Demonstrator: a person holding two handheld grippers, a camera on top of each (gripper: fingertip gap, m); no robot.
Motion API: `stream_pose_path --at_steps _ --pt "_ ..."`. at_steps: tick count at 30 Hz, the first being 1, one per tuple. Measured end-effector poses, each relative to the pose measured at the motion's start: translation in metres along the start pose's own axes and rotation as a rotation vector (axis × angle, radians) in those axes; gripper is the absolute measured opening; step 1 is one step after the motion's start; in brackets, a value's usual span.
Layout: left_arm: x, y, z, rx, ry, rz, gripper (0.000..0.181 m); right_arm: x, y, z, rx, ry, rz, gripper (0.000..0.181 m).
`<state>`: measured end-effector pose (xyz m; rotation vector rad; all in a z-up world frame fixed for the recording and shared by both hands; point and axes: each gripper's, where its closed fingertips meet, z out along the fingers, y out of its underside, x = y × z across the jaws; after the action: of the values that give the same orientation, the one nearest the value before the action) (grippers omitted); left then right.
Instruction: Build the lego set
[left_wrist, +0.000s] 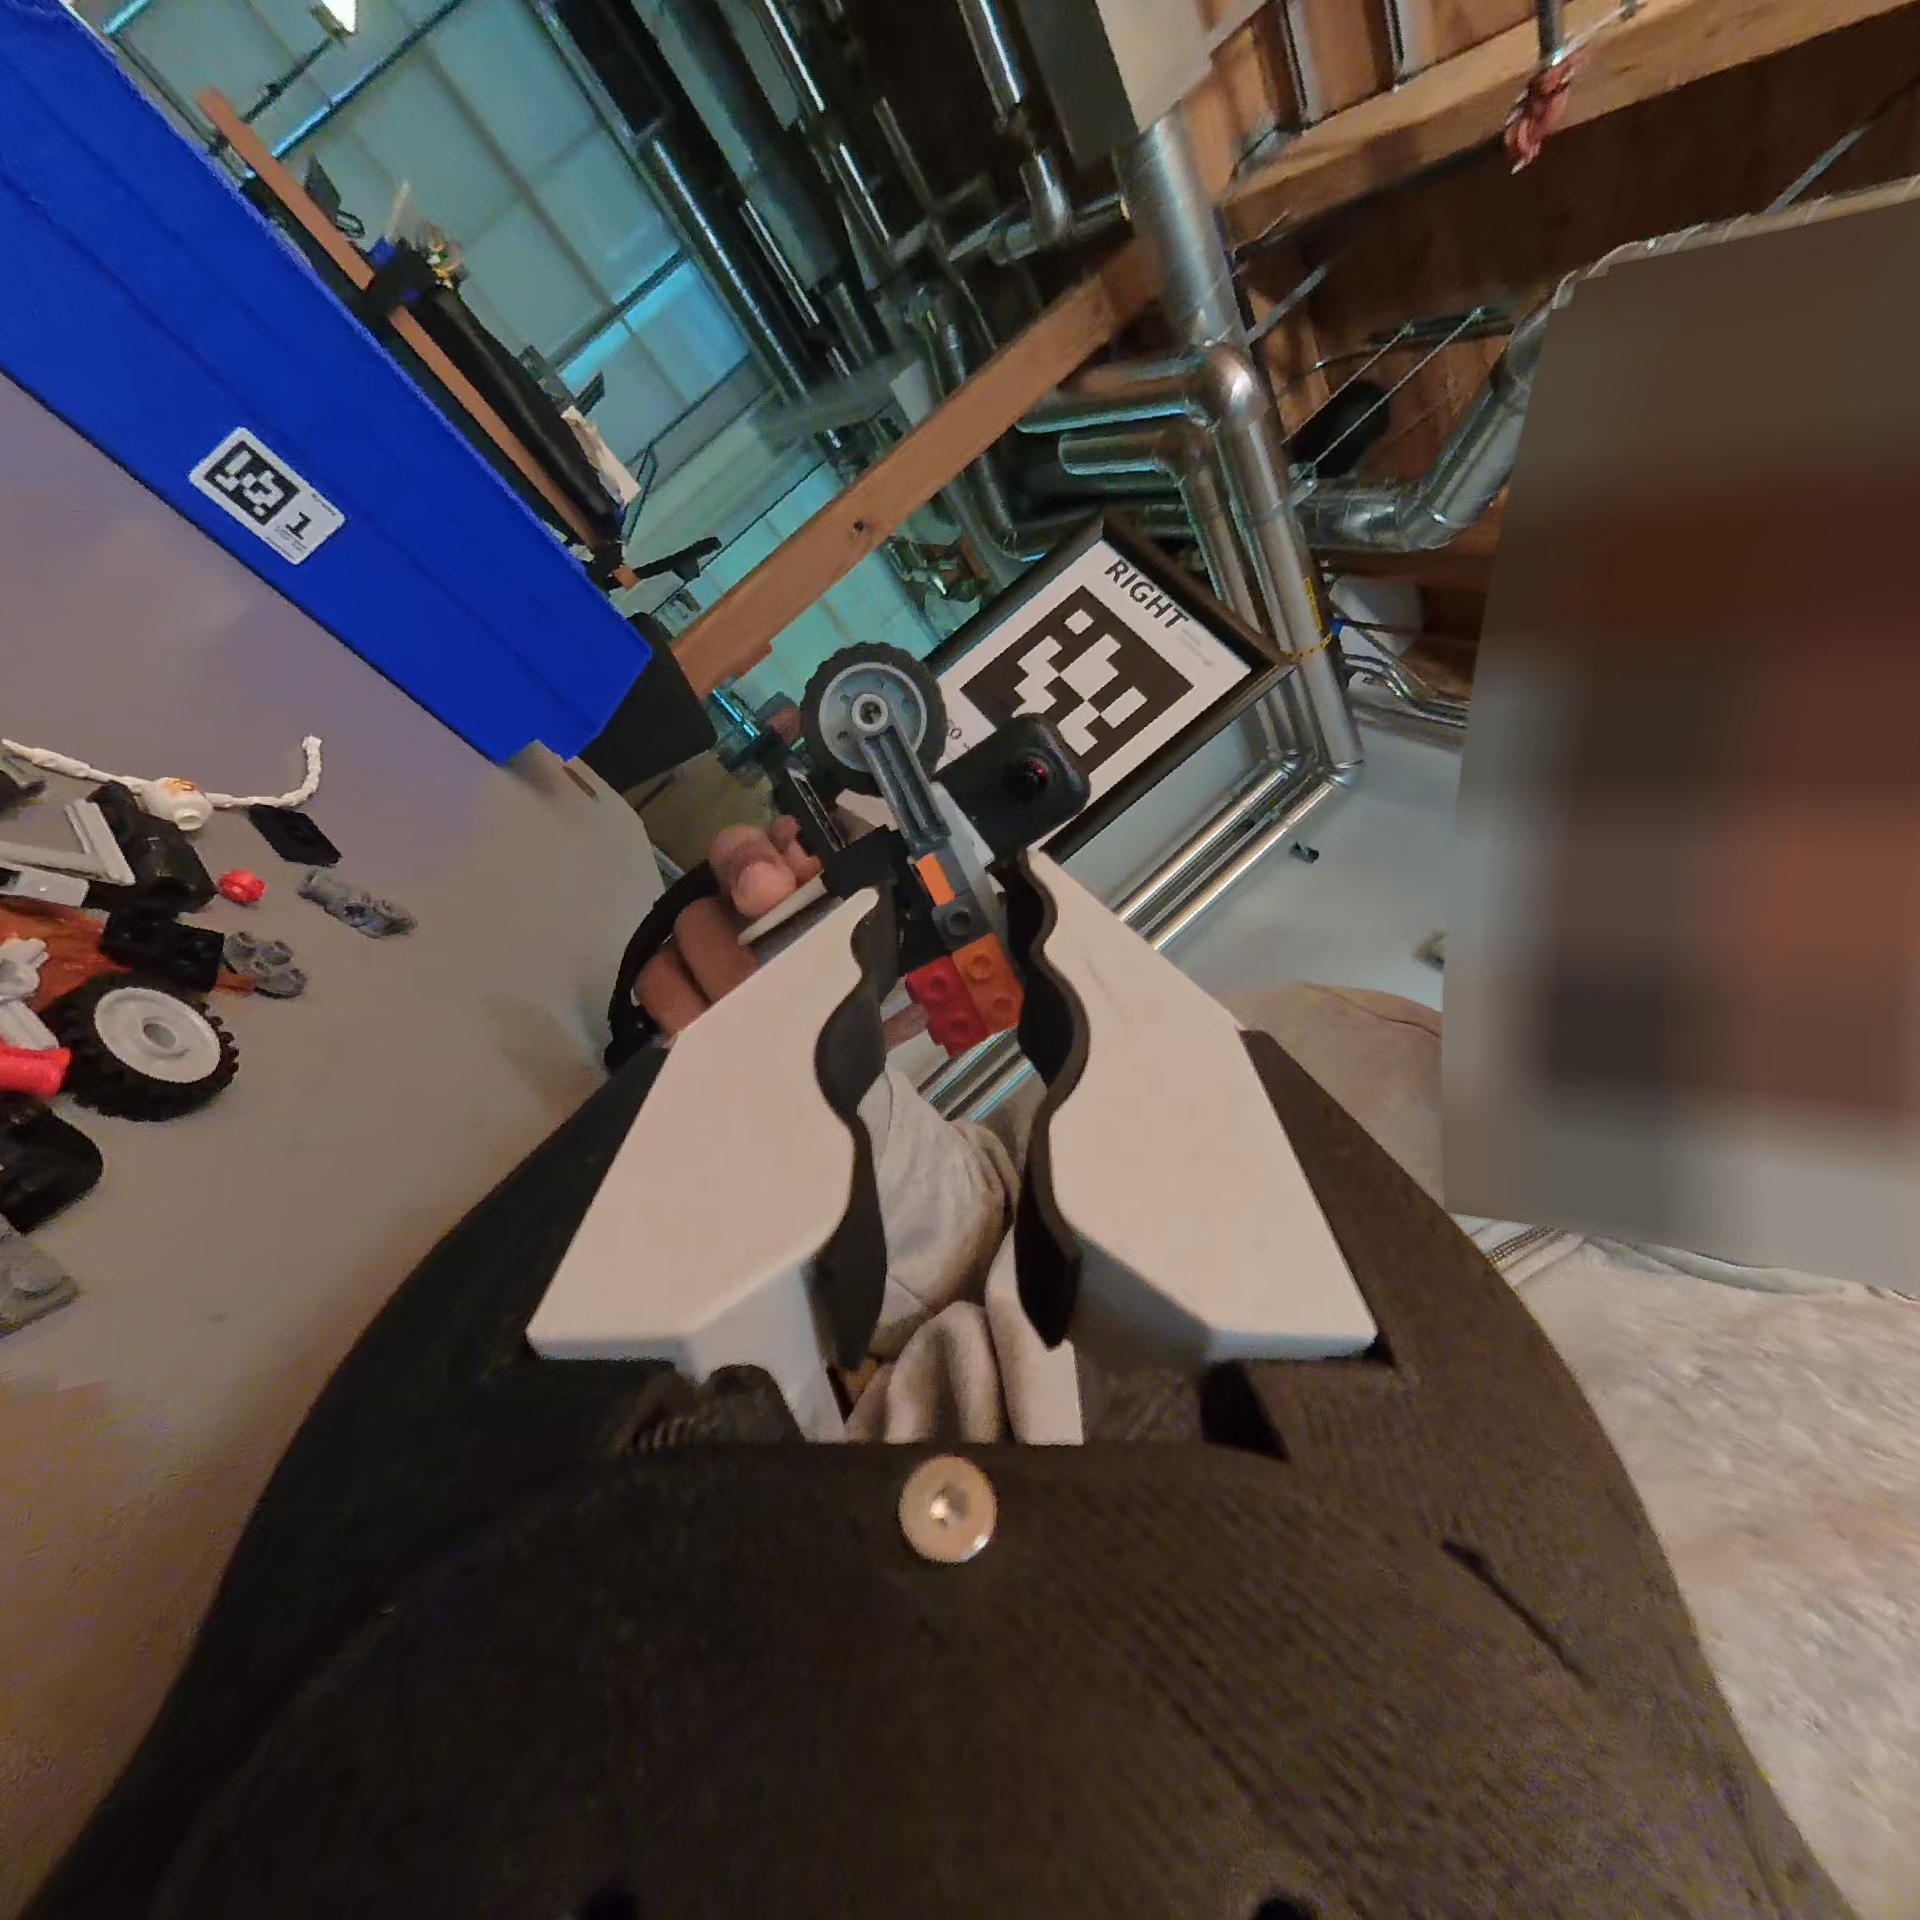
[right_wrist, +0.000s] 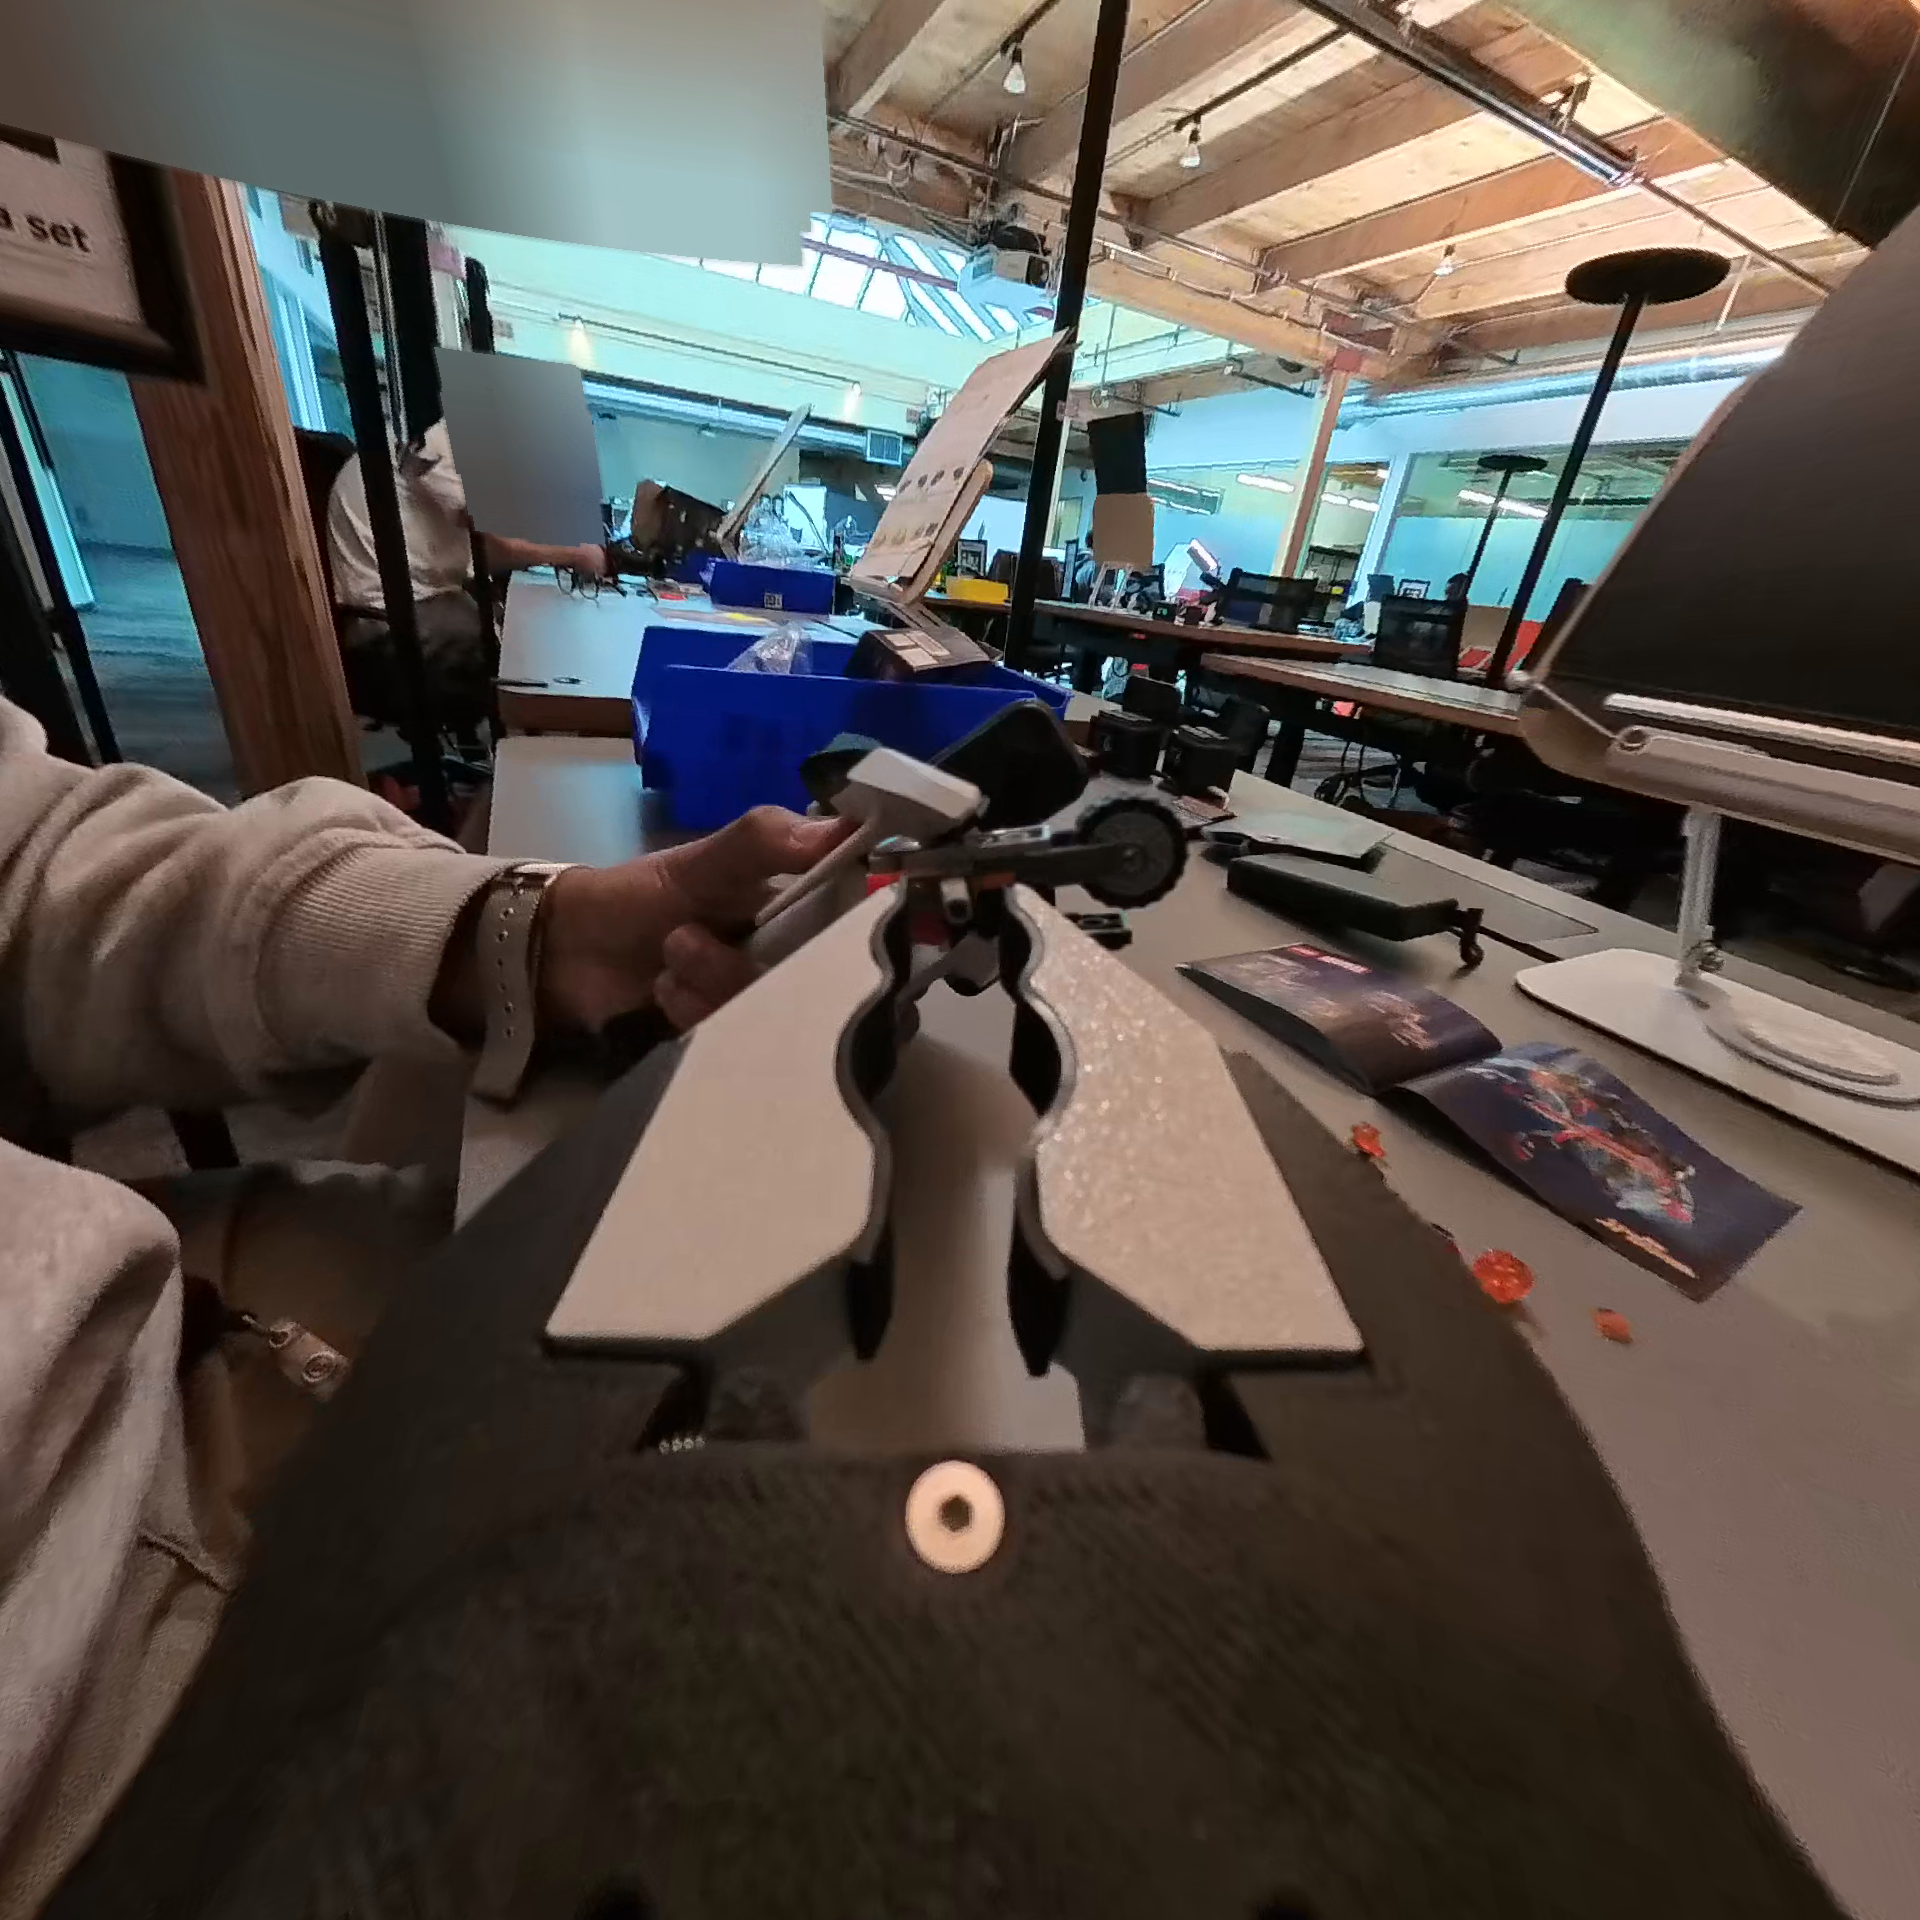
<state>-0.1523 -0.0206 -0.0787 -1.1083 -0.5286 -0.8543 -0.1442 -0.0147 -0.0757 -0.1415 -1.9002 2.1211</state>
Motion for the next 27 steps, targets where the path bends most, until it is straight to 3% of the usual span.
stream_pose_path --at_steps 1,6,13,17,19,24,27 --pt "0.0 0.002 0.001 -0.01 -0.001 0.001 0.02 0.0 0.001 0.0 -0.005 0.005 -0.005 0.013" --pt "0.0 0.004 0.003 -0.019 0.003 -0.021 0.02 -0.002 0.004 0.001 -0.028 0.0 -0.026 0.003" --pt "-0.004 0.003 0.002 -0.009 -0.035 -0.006 0.02 0.001 0.008 0.001 -0.064 0.013 -0.018 0.003" --pt "-0.006 -0.027 -0.024 0.17 -0.041 -0.032 0.02 0.025 -0.011 -0.019 0.057 0.077 0.102 0.003" --pt "-0.003 -0.035 -0.034 0.191 -0.059 0.008 0.019 0.038 -0.011 -0.027 0.064 0.098 0.153 0.003" --pt "-0.015 -0.024 -0.027 0.095 -0.196 0.095 0.02 0.032 -0.002 -0.017 0.011 0.106 0.121 0.003" --pt "-0.045 -0.009 -0.03 -0.05 -0.47 0.203 0.02 0.034 0.004 -0.015 -0.02 0.123 0.112 0.003"
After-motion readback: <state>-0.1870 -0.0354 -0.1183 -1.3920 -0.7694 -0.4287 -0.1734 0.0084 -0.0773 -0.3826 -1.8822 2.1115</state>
